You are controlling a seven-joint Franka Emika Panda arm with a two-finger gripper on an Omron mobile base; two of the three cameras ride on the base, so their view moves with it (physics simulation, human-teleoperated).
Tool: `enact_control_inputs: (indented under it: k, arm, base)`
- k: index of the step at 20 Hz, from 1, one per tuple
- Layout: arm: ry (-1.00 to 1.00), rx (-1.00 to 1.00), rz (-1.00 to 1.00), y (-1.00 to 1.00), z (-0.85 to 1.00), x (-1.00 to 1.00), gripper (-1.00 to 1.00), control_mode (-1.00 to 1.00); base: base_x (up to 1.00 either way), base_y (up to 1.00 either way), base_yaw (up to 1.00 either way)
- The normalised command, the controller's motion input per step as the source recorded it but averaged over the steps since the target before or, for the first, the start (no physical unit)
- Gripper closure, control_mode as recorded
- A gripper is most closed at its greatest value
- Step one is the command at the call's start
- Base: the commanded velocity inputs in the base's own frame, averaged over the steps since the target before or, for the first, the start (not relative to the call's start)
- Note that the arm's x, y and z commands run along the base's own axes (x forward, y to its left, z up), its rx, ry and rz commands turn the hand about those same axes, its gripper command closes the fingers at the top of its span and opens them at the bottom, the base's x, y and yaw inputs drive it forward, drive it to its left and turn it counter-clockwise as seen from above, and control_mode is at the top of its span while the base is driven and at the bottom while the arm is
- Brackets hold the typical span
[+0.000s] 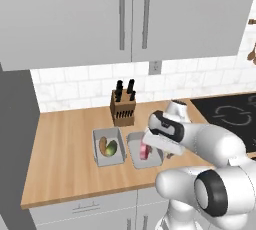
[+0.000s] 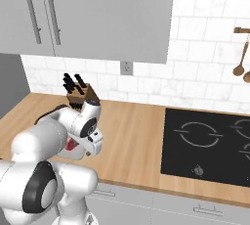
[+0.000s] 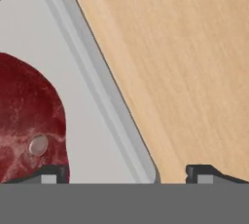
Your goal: Take the meat container that has the steak and place it on the second highest rack of the freezer. Then take the vegetable container that has the sweet potato and cucumber and place it on the highest rack of the freezer.
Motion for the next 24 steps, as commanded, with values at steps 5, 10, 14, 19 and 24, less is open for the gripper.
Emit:
enact_control_inputs:
  k: [5,10,14,19,24]
  arm:
    - [0.0,0.0,-0.03,0.0,-0.18,-0.18,-1.0,-1.0]
    - [0.01,0.0,0.0,-0.03,-0.29,-0.01,-1.0,-1.0]
    - [0.06,0.0,0.0,-0.02,-0.49,0.0,-1.0,-1.0]
    - [0.07,0.0,0.0,-0.04,-0.67,-0.18,-1.0,-1.0]
    - [0.07,0.0,0.0,-0.03,-0.76,-0.35,-1.0,-1.0]
  base:
    - [0.0,0.0,0.0]
    - [0.0,0.0,0.0]
    - [0.0,0.0,0.0]
    - [0.0,0.0,0.0]
    - [0.0,0.0,0.0]
